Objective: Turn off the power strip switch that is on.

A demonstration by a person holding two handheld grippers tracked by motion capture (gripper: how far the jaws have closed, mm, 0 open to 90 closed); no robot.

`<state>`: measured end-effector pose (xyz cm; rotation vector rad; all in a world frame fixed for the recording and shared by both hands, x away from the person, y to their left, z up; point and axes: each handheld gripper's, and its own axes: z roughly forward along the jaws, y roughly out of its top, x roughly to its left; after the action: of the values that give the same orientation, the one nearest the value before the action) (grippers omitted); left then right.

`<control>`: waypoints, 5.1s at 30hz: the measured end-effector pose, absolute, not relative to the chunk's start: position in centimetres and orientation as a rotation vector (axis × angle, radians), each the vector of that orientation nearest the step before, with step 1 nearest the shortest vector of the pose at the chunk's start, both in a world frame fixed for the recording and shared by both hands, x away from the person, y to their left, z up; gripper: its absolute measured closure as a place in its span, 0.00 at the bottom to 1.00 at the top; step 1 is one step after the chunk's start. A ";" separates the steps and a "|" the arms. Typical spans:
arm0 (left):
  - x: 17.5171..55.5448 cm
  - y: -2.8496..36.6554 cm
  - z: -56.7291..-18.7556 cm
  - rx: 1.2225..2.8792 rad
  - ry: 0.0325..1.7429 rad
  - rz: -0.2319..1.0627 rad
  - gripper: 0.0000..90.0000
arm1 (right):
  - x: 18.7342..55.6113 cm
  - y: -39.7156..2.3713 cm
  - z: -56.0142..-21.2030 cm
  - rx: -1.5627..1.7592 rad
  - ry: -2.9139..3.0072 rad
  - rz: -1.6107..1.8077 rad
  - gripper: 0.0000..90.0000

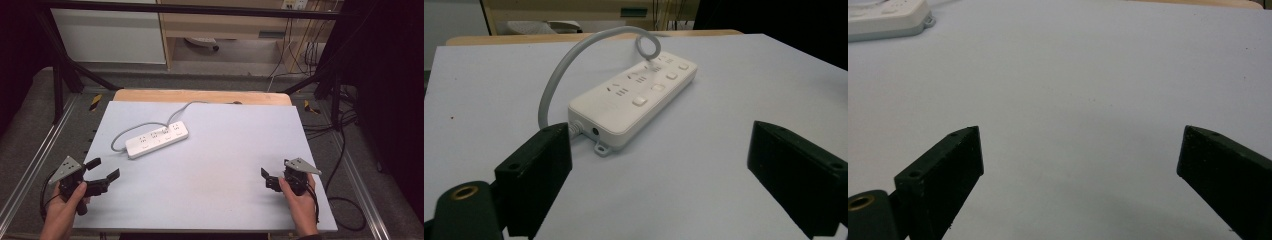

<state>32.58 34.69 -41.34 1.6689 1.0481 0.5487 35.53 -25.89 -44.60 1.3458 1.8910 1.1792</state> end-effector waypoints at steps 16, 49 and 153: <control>32.6 34.1 -41.0 1.645 1.037 0.537 0.11 | 35.4 -25.5 -44.4 1.330 1.880 1.201 0.05; 36.7 28.8 -38.9 1.688 1.035 0.500 0.11 | 35.4 -24.9 -44.1 1.336 1.912 1.246 0.03; 43.3 23.9 -41.6 1.815 1.064 0.508 1.00 | 35.5 -25.2 -44.3 1.351 1.908 1.216 0.04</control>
<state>43.26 23.92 -41.58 1.8155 1.0638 0.5081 35.48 -25.18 -44.32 1.3507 1.9077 1.2165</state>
